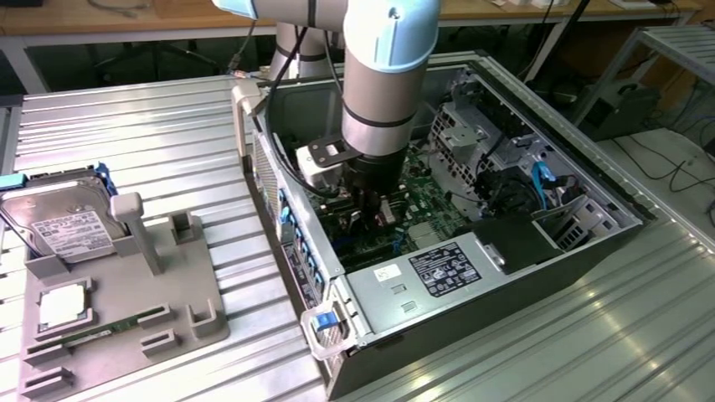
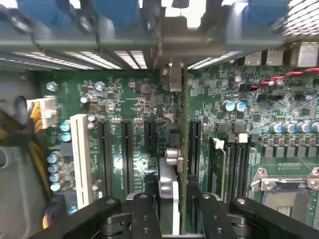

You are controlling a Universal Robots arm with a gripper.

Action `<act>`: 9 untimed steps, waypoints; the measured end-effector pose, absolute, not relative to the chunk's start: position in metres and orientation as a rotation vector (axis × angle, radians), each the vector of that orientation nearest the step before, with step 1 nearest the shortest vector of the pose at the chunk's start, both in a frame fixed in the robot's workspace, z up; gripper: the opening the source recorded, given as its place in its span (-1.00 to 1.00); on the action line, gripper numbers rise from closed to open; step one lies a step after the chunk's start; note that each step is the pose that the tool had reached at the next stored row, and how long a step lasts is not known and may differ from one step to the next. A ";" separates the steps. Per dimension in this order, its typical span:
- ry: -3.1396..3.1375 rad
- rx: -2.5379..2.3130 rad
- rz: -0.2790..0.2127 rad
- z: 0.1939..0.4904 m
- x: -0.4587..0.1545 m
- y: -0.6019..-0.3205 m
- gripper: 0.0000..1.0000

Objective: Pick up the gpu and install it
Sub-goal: 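Insert the gpu into the slot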

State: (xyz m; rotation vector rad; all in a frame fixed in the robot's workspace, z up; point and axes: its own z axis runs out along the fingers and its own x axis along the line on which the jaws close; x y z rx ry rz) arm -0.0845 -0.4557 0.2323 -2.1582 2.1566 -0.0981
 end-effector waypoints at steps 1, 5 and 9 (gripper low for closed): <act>2.157 -2.159 -0.099 0.236 -0.084 -0.456 -0.29; 2.157 -2.158 -0.099 0.252 -0.084 -0.456 -0.29; 2.156 -2.158 -0.099 0.270 -0.084 -0.456 -0.29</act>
